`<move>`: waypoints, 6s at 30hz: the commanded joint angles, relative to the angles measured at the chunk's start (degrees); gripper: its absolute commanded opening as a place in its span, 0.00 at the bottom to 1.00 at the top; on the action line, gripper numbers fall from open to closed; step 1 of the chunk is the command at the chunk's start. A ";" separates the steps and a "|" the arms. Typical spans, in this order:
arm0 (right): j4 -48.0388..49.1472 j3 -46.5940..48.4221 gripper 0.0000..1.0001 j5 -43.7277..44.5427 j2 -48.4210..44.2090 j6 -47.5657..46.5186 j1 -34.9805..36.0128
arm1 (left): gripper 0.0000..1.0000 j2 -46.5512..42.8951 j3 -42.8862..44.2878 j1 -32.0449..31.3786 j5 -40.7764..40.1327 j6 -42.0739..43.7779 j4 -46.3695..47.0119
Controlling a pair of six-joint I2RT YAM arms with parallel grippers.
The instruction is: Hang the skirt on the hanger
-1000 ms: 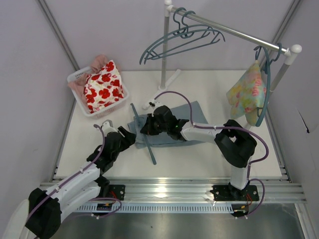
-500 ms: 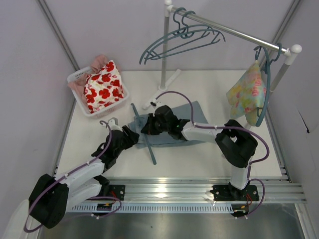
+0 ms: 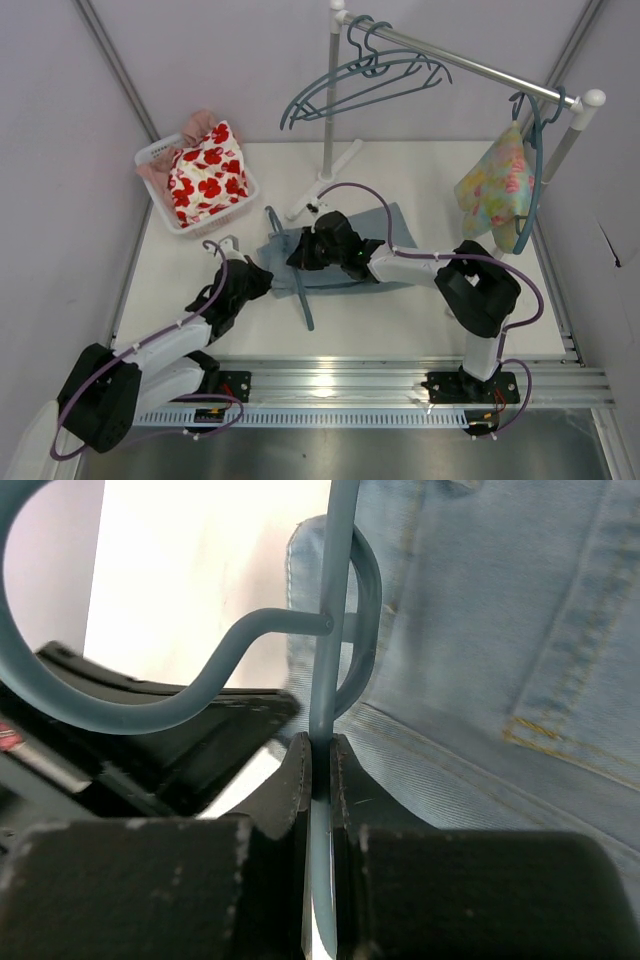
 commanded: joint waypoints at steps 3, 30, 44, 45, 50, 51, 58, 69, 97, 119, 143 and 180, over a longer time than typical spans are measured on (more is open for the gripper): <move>-4.81 -3.33 0.00 6.34 -2.43 -0.59 -2.58 | 0.00 -7.32 1.21 0.57 -5.73 -0.52 -4.53; -8.07 -16.16 0.00 18.38 -15.18 2.13 -8.73 | 0.00 -20.06 -4.50 -0.13 -6.00 -2.02 -11.30; -4.64 -20.65 0.00 20.66 -21.59 -1.47 -4.69 | 0.00 -29.56 -5.91 -3.56 -7.58 -6.49 -25.36; -4.81 -20.39 0.00 22.41 -21.60 -2.00 -4.08 | 0.00 -30.17 -5.91 -3.82 -7.85 -6.85 -26.41; -8.58 -16.36 0.00 28.39 -20.63 -4.28 -1.09 | 0.00 -34.57 -4.68 -5.84 -10.92 -8.69 -33.88; -11.64 -15.65 0.00 29.80 -20.02 -4.72 -0.65 | 0.00 -35.01 -3.98 -6.02 -11.36 -8.96 -35.81; -20.45 -12.65 0.00 39.65 -21.41 -3.59 -0.03 | 0.00 -36.77 -3.71 -6.38 -12.51 -11.68 -41.19; -24.67 -13.88 0.00 45.80 -24.76 -0.07 0.93 | 0.00 -37.73 -3.71 -8.74 -11.28 -11.42 -41.10; -22.04 -12.92 0.00 51.87 -25.90 -8.16 8.05 | 0.69 -10.68 25.82 -17.45 -10.75 18.20 -29.34; -14.22 -15.46 0.00 39.39 -26.43 -10.26 8.94 | 0.50 17.02 19.22 -17.27 2.79 15.13 -1.73; -10.53 -19.15 0.00 37.02 -29.68 -8.59 7.09 | 0.51 26.60 32.67 -9.90 10.78 1.35 0.37; -11.15 -17.66 0.00 41.24 -27.66 -7.89 8.50 | 0.64 25.90 36.55 -11.56 -1.70 -16.60 -8.49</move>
